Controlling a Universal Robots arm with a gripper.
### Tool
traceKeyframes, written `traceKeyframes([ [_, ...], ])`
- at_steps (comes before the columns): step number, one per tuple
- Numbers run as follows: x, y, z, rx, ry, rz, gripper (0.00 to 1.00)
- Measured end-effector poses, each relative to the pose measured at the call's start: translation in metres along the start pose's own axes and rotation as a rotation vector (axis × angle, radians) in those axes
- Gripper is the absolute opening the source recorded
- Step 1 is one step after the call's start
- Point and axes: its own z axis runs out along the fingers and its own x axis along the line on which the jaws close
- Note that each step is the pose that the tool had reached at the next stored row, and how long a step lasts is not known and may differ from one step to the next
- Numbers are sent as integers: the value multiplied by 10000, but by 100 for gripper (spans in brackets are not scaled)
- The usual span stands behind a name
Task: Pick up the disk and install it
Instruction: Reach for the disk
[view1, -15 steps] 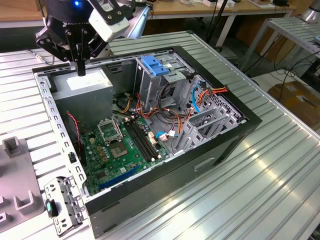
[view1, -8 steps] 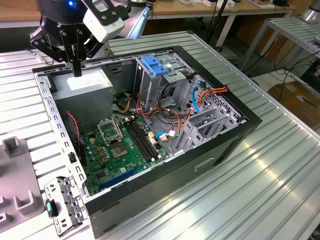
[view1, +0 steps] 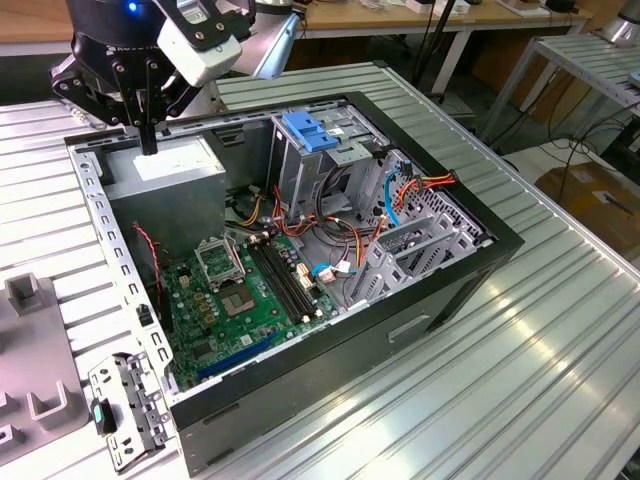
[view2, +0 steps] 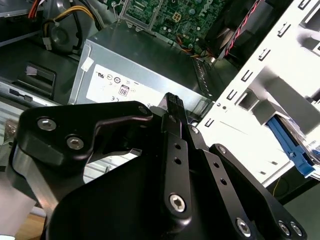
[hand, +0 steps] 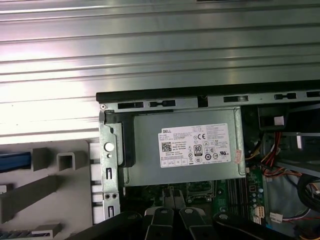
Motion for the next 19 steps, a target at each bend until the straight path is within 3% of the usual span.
traceKeyframes([
  [10,9,-1,-1,1,0,2,11],
  [19,159,-12,-4,0,-1,0,11],
])
